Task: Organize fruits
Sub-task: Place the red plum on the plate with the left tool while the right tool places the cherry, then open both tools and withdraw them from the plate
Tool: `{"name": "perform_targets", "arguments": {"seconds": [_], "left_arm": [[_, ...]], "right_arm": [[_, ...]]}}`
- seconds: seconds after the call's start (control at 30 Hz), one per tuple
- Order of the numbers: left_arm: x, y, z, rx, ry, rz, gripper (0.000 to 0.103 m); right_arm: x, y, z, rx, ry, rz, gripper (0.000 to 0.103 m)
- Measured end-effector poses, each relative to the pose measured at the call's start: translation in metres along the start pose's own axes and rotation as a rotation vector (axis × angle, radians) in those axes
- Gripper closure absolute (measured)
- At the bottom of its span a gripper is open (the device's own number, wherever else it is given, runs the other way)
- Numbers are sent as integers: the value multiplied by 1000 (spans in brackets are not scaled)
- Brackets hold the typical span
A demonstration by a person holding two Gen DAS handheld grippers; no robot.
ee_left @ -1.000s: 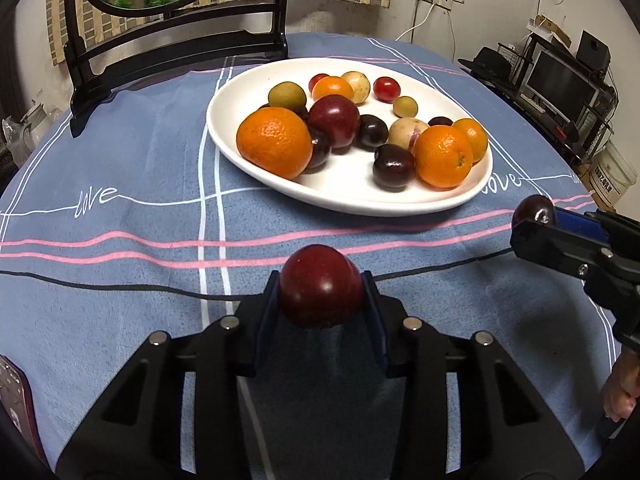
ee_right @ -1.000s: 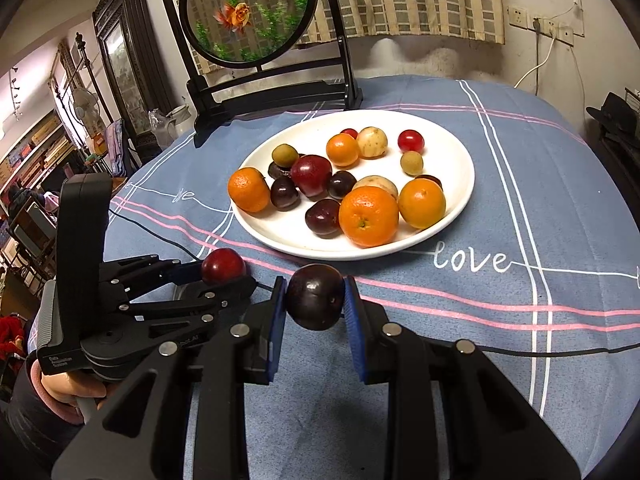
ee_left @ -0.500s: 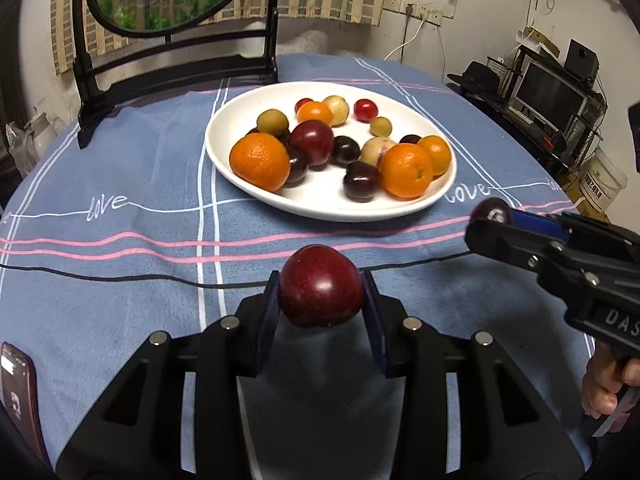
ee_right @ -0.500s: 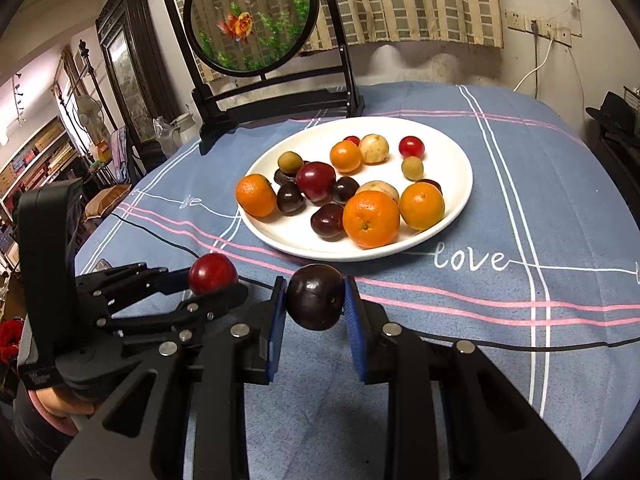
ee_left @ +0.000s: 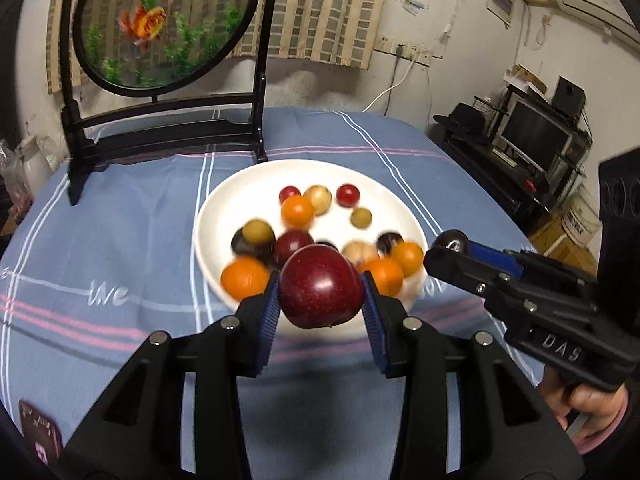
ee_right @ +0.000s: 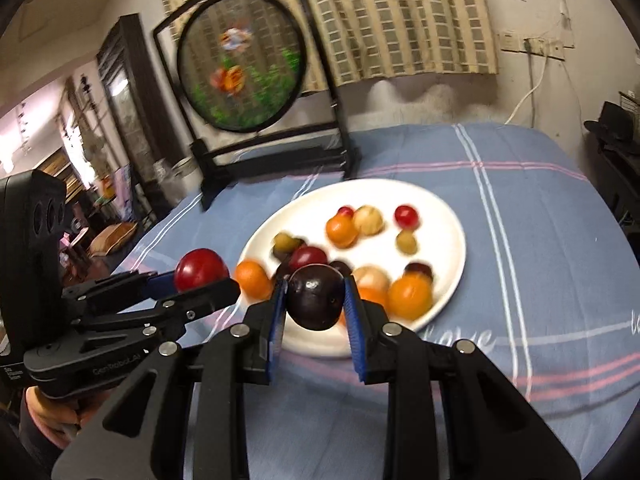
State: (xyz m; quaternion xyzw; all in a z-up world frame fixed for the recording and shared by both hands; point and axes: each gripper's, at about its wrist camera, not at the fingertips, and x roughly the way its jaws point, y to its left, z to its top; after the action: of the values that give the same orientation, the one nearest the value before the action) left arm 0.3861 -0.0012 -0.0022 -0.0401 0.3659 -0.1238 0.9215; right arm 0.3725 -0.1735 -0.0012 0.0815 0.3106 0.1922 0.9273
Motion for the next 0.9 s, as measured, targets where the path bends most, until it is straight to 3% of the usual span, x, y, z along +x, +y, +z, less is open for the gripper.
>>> {"name": "perform_targets", "arguments": {"seconds": [0.37,0.57,0.6,0.63,0.67,0.8,0.9], "left_arm": [[84,26,46,-17,74,134,63],[90,30,47,-14,83,181,62],[87,31,47,-18,77,196,52],[79,30,47,-20,58,226,32],[72,28,48,-19,39,247,24],[26,16,42,17,-31,259,12],[-10,6,28,36,-74,260,8]], "right_arm": [[71,-50,34,48,40,-74,75],[89,-47,34,-8,77,-55,72],[88,-46,35,-19,77,-59,61],[85,-44,36,-26,74,-73,44],[77,-43,38,-27,56,-95,41],[42,-31,40,-54,4,-88,30],[6,-20,28,-70,-39,-80,4]]}}
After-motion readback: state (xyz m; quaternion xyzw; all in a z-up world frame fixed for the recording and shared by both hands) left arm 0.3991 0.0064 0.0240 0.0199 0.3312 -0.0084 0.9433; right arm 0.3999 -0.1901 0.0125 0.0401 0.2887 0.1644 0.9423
